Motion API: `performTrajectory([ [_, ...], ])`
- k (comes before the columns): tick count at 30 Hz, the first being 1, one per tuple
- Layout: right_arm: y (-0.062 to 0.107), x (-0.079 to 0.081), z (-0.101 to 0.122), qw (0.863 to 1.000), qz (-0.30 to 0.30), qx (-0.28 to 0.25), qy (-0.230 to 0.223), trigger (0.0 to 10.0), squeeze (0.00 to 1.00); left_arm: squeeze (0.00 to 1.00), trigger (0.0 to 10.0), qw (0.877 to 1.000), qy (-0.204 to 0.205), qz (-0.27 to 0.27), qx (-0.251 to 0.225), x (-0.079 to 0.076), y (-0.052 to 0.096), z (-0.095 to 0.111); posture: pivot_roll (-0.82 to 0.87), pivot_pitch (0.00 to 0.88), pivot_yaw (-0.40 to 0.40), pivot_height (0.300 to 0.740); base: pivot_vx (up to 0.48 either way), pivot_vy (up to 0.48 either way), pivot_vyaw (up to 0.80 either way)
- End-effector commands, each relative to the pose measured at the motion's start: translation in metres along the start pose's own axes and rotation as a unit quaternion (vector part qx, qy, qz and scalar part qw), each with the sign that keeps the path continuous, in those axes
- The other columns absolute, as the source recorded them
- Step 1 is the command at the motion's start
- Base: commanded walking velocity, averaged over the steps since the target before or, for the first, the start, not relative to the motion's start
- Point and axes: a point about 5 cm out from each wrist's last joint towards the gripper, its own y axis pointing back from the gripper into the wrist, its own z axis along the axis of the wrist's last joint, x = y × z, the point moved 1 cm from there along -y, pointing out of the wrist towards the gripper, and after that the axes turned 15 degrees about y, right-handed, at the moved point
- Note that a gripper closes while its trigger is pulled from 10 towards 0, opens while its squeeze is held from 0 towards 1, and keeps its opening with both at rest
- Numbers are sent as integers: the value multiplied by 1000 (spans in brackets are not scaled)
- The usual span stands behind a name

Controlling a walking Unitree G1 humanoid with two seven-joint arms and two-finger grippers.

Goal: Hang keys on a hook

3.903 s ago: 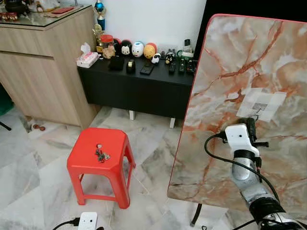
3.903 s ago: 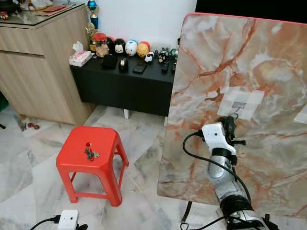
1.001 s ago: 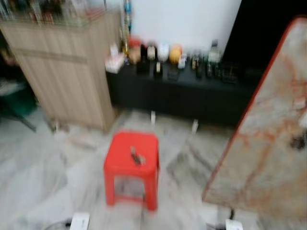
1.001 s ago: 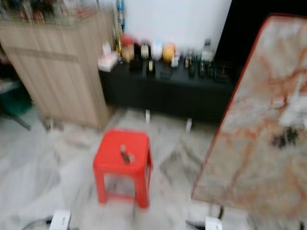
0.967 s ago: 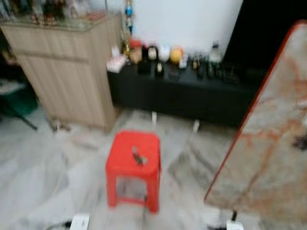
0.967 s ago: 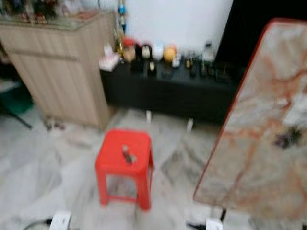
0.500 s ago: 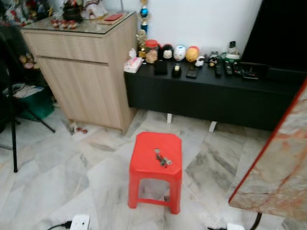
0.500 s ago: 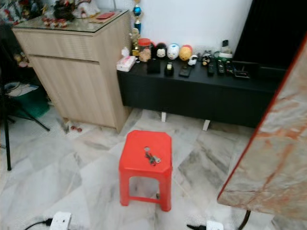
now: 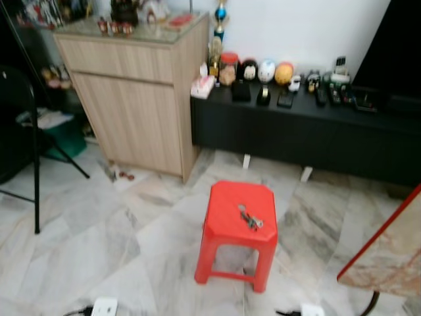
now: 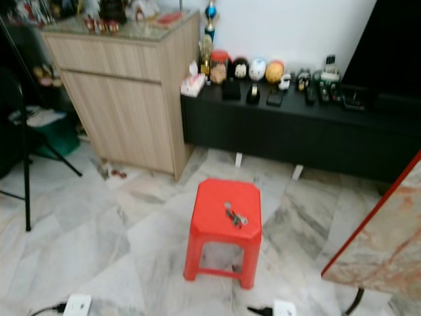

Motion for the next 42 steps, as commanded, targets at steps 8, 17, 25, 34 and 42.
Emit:
performTrajectory([
  [8, 1, -9, -9, 1000, -10, 13, 4, 10000, 0, 0, 10000, 1000, -9, -4, 10, -9, 0, -6, 176, 31, -35, 740, 0, 73, 0],
  [17, 1, -11, -10, 1000, -12, 13, 12, 10000, 0, 0, 10000, 1000, 18, -7, 4, -15, -1, -7, 175, 26, -36, 740, 0, 0, 0],
  [25, 1, -11, -11, 999, -9, 19, 44, 10000, 0, 0, 10000, 1000, 31, -6, 4, -15, -1, -7, 174, 35, -34, 740, 0, 0, 100],
  [34, 2, -9, -11, 1000, -8, 10, 19, 10000, 0, 0, 10000, 1000, 27, -7, 5, -15, -1, -6, 175, 40, -33, 740, 0, 0, 508],
  [42, 1, -13, -6, 999, -18, 5, 37, 10000, 0, 0, 10000, 1000, 23, -5, 5, -14, -2, -5, 174, 41, -33, 740, 0, 0, 173],
])
